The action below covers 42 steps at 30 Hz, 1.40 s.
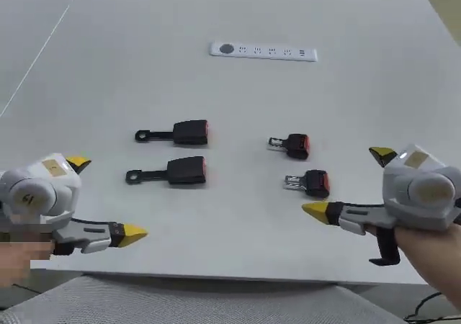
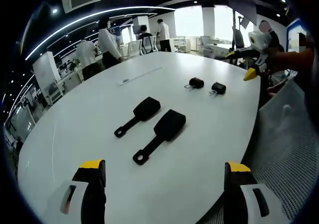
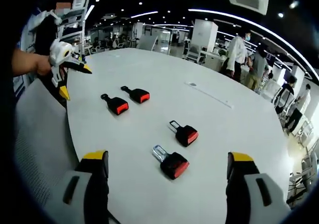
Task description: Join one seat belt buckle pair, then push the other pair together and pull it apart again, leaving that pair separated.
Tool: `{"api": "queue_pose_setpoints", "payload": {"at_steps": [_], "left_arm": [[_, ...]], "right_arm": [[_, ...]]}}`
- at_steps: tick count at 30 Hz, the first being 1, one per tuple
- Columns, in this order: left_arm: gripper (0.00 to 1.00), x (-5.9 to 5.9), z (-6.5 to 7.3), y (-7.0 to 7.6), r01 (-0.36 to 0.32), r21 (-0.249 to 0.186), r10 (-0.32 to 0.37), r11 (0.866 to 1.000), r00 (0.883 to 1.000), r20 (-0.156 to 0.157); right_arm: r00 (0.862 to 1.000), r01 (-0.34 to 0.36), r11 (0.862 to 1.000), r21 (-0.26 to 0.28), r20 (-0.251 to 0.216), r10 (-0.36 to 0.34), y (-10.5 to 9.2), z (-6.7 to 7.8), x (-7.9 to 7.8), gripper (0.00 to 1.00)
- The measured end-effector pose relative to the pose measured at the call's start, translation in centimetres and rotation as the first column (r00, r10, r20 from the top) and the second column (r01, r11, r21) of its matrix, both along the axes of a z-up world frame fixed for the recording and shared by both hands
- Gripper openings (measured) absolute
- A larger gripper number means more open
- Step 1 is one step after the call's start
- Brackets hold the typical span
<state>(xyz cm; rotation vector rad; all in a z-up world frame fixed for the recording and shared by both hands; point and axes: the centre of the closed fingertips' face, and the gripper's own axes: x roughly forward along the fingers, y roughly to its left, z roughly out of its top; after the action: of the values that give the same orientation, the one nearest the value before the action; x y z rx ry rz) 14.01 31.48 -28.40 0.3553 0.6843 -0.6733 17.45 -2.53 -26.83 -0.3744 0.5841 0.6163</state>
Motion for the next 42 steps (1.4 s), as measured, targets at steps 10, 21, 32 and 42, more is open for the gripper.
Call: {"api": "queue_pose_setpoints", "payload": {"at_steps": [10, 21, 32, 42], "left_arm": [[1.0, -0.04, 0.06, -0.11, -0.004, -0.004, 0.004, 1.0, 1.0, 0.001], [1.0, -0.37, -0.1, -0.28, 0.04, 0.029, -0.04, 0.999, 0.999, 0.011], [1.0, -0.05, 0.19, -0.24, 0.018, 0.016, -0.018, 1.0, 1.0, 0.018], [1.0, 0.14, 0.26, 0.33, 0.0, 0.025, -0.001, 1.0, 1.0, 0.019]], "right_arm": [[1.0, -0.014, 1.0, 0.002, 0.003, 0.014, 0.53, 0.06, -0.04, 1.0], [1.0, -0.018, 1.0, -0.009, -0.004, 0.018, 0.48, -0.18, -0.33, 1.0], [1.0, -0.027, 0.999, -0.028, -0.006, 0.027, 0.55, -0.16, -0.57, 1.0], [0.999, -0.032, 0.999, -0.031, -0.016, 0.031, 0.82, -0.06, -0.59, 1.0]]}}
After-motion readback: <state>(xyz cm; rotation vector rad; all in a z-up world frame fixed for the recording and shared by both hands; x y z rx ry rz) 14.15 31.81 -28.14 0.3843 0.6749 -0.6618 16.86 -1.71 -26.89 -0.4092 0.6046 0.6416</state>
